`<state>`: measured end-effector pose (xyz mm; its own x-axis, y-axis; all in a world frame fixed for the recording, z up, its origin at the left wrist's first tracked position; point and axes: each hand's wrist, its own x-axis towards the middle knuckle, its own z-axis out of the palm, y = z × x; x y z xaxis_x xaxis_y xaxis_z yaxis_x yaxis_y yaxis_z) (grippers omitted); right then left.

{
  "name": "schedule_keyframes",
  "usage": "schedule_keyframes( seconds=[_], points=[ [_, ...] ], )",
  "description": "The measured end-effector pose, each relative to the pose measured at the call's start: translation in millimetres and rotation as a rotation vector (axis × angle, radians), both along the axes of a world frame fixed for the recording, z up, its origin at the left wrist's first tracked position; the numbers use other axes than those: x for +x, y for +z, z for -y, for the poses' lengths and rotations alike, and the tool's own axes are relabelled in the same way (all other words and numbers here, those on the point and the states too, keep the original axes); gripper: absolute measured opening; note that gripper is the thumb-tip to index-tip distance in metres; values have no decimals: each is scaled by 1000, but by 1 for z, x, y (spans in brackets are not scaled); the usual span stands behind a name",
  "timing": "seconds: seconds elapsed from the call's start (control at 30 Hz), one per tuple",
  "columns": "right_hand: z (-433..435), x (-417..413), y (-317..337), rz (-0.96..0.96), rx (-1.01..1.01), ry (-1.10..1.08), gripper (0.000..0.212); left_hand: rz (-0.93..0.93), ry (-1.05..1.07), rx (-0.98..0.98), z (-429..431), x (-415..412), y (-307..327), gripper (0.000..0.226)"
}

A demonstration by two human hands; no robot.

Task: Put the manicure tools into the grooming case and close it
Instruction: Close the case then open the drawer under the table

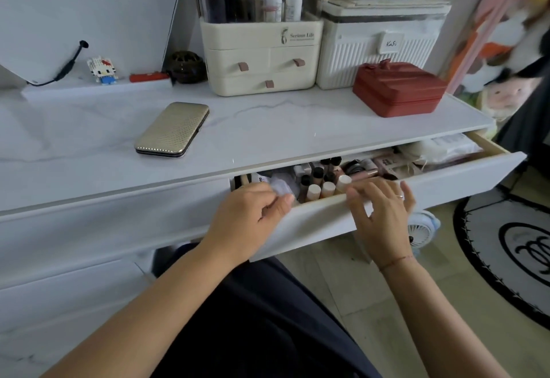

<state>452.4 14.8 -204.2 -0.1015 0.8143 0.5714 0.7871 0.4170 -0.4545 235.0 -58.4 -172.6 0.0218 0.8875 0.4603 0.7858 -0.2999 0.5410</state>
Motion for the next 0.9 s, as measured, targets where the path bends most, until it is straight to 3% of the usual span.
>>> schedule_keyframes(
  seconds=[0.1,0.23,0.47,0.73,0.83,0.9],
  points=[
    [7,6,5,-21,20,-75,43,73,0,-61,7,5,12,56],
    [22,13,10,-62,1,-133,38,72,-119,-182,17,22,22,57],
    [45,26,8,-120,-25,-133,40,-83,-235,-111,23,40,9,72],
    [53,18,30,-146,-59,-221,41,-86,-358,-117,30,42,8,62],
    [38,-3,60,-107,-79,-91,37,12,-276,-107,26,24,16,52],
    [16,-30,83,-95,-124,83,34,151,-88,-31,16,1,22,47]
  ],
)
